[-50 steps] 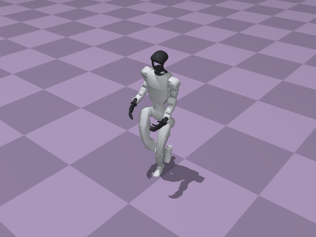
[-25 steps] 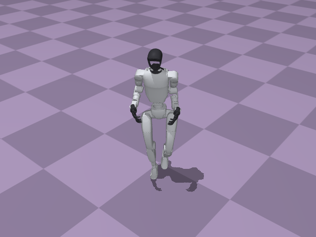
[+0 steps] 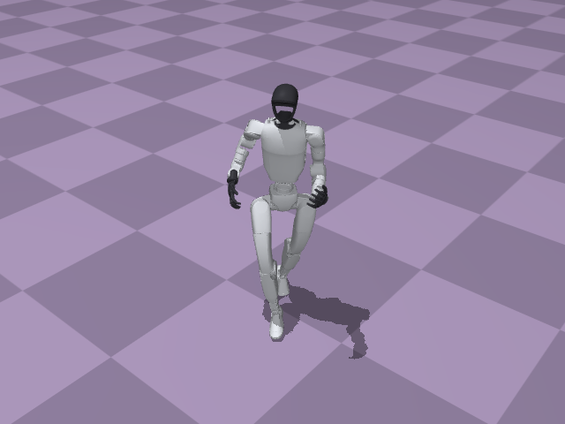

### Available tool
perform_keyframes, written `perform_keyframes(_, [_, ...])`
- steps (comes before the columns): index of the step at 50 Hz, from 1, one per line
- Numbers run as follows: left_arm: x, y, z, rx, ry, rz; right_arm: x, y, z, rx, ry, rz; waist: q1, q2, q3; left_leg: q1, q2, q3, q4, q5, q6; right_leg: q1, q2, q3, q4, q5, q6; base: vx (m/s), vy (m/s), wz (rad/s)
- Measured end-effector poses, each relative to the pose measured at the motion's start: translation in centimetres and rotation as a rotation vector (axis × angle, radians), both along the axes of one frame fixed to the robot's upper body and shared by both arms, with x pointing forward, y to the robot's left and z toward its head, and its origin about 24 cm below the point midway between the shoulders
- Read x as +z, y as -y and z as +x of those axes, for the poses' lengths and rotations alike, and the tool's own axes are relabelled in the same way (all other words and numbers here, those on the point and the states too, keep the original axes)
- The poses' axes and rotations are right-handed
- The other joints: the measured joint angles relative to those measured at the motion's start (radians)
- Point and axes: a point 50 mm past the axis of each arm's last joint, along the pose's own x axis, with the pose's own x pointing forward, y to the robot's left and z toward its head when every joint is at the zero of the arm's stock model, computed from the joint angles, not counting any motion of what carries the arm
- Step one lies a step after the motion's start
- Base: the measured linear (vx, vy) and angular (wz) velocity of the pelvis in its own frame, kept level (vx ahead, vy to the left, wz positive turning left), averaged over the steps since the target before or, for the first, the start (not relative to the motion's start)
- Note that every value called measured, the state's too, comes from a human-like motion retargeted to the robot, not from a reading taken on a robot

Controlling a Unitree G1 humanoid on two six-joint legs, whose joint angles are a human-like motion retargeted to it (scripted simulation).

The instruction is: Walk run

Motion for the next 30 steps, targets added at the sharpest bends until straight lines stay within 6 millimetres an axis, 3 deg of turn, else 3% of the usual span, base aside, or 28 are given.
perform_keyframes(3, [-1.2,-0.5,-1.4,-0.005,-0.074,0.059,0.8,-0.5,1.3,-0.103,0.107,0.040,-0.057,0.014,0.012,0.123,-0.027,-0.078,-0.038,0.312,-0.141,0.019,-0.002,0.099,-0.272,-0.107,0.082,1.52,-0.38,0.41])
perform_keyframes(5, [-2.1,-1.0,-2.4,0.029,-0.128,0.066,1.7,-1.8,3.5,-0.134,0.215,0.065,-0.054,0.013,0.037,0.163,-0.010,-0.071,0.071,0.404,-0.280,0.063,-0.013,0.094,-0.325,-0.108,0.065,1.34,-0.30,-0.49])
perform_keyframes(7, [-3.0,-1.2,-3.6,0.087,-0.163,0.025,3.4,-3.5,6.3,-0.150,0.364,0.095,-0.064,0.013,0.069,0.121,0.029,-0.004,0.349,0.404,-0.316,0.090,0.024,0.070,-0.244,0.006,-0.106,1.70,-0.49,-0.67])
perform_keyframes(8, [-3.9,-1.4,-4.7,0.122,-0.196,0.008,4.3,-4.7,7.6,-0.148,0.429,0.117,-0.026,0.029,0.062,0.073,0.070,0.045,0.504,0.404,-0.316,0.088,0.097,0.069,-0.159,-0.079,-0.202,1.74,-0.63,-1.33])
perform_keyframes(9, [-5.2,-1.2,-6.0,0.138,-0.248,-0.006,5.2,-5.4,8.6,-0.158,0.497,0.135,-0.003,0.035,0.053,0.034,0.051,0.016,0.596,0.404,-0.296,0.099,0.126,0.110,-0.096,-0.137,-0.222,1.72,-0.67,-1.14])
perform_keyframes(10, [-6.7,-0.8,-7.6,0.144,-0.310,-0.018,6.2,-5.9,9.6,-0.175,0.566,0.152,0.011,0.037,0.043,-0.003,0.003,-0.052,0.657,0.404,-0.267,0.116,0.133,0.173,-0.043,-0.182,-0.202,1.75,-0.63,-0.02])
perform_keyframes(12, [-9.2,1.3,-9.1,0.092,-0.437,-0.101,8.2,-5.9,11.9,-0.236,0.702,0.209,0.071,-0.025,-0.005,-0.177,-0.009,-0.046,0.805,0.278,-0.187,0.176,0.055,0.153,-0.041,-0.230,-0.192,1.53,-0.51,-0.15])
perform_keyframes(15, [-11.3,2.4,-11.6,0.068,-0.547,-0.268,11.0,-6.9,14.0,-0.208,0.857,0.331,0.158,-0.086,-0.023,-0.335,0.087,0.122,0.786,0.028,-0.022,0.281,0.073,0.230,-0.072,-0.253,-0.202,1.35,-0.27,-0.91])
perform_keyframes(19, [-11.8,1.4,-13.6,0.109,-0.592,-0.271,13.1,-6.0,14.5,-0.114,0.936,0.321,0.250,-0.111,0.007,-0.503,0.116,0.217,0.444,-0.117,0.078,0.468,0.080,0.181,-0.238,-0.014,-0.190,1.25,-0.25,-0.78])
perform_keyframes(22, [-11.2,0.2,-13.9,0.147,-0.592,-0.192,12.3,-5.0,13.9,-0.055,0.860,0.190,0.314,-0.117,0.029,-0.478,0.051,0.172,0.037,-0.176,0.094,0.624,0.114,0.148,-0.319,0.221,-0.188,1.65,-0.31,-0.88])
perform_keyframes(25, [-10.1,-0.2,-12.2,0.153,-0.533,-0.143,9.7,-4.6,13.3,-0.017,0.701,0.019,0.336,-0.127,0.064,-0.429,0.027,0.002,-0.133,-0.200,-0.018,0.747,0.107,0.071,-0.277,0.422,-0.175,1.42,-0.28,-0.63])
perform_keyframes(27, [-8.7,-0.5,-10.5,0.147,-0.460,-0.108,7.7,-4.3,12.4,0.010,0.588,-0.067,0.324,-0.130,0.103,-0.384,0.041,0.078,-0.062,-0.083,-0.013,0.716,0.099,0.082,0.013,0.459,-0.154,1.64,-0.30,-0.18])
perform_keyframes(28, [-7.9,-0.7,-9.6,0.143,-0.423,-0.084,6.6,-4.1,11.5,0.030,0.524,-0.101,0.291,-0.153,0.102,-0.382,-0.008,0.090,0.015,-0.151,0.069,0.679,0.046,0.020,0.180,0.459,-0.151,1.64,-0.23,0.54])
perform_keyframes(29, [-7.4,-0.6,-9.0,0.129,-0.398,-0.061,5.0,-3.7,10.0,0.042,0.431,-0.129,0.259,-0.160,0.087,-0.382,-0.032,0.018,0.097,-0.213,0.070,0.654,0.015,-0.054,0.294,0.459,-0.182,1.68,-0.15,0.95])
perform_keyframes(30, [-7.0,-0.4,-8.5,0.110,-0.380,-0.038,3.3,-3.2,8.0,0.050,0.323,-0.150,0.227,-0.160,0.065,-0.383,-0.044,-0.096,0.181,-0.272,0.029,0.635,-0.005,-0.135,0.383,0.459,-0.229,1.53,-0.15,0.62])
